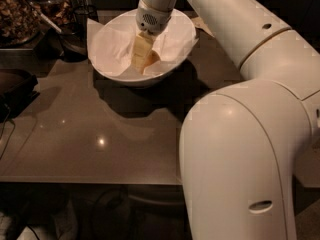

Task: Pick orange from white bowl

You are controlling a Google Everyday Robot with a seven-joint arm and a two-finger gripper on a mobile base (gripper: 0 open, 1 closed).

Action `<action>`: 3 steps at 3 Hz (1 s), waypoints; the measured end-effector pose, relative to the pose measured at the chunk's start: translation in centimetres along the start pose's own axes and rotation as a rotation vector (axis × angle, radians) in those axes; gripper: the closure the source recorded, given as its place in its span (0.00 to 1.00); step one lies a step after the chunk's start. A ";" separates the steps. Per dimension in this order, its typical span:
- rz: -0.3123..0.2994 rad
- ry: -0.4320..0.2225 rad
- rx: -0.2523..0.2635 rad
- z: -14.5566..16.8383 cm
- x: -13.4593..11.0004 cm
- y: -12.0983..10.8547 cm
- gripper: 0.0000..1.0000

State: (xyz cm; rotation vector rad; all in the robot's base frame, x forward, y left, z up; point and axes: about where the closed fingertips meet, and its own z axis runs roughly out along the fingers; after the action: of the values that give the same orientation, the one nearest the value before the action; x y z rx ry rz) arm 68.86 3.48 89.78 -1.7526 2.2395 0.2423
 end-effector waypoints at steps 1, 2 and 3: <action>0.004 0.000 -0.014 0.7 0.0 -0.3 0.26; 0.003 0.000 -0.017 0.9 0.0 -0.3 0.28; 0.003 0.002 -0.038 1.6 0.4 0.2 0.31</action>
Offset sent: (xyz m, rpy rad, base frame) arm -0.0057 -0.0054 -0.0132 -0.0152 0.0651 0.0184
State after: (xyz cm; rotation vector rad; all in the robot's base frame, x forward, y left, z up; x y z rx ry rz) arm 68.82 3.65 88.17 -1.7693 2.2539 0.2856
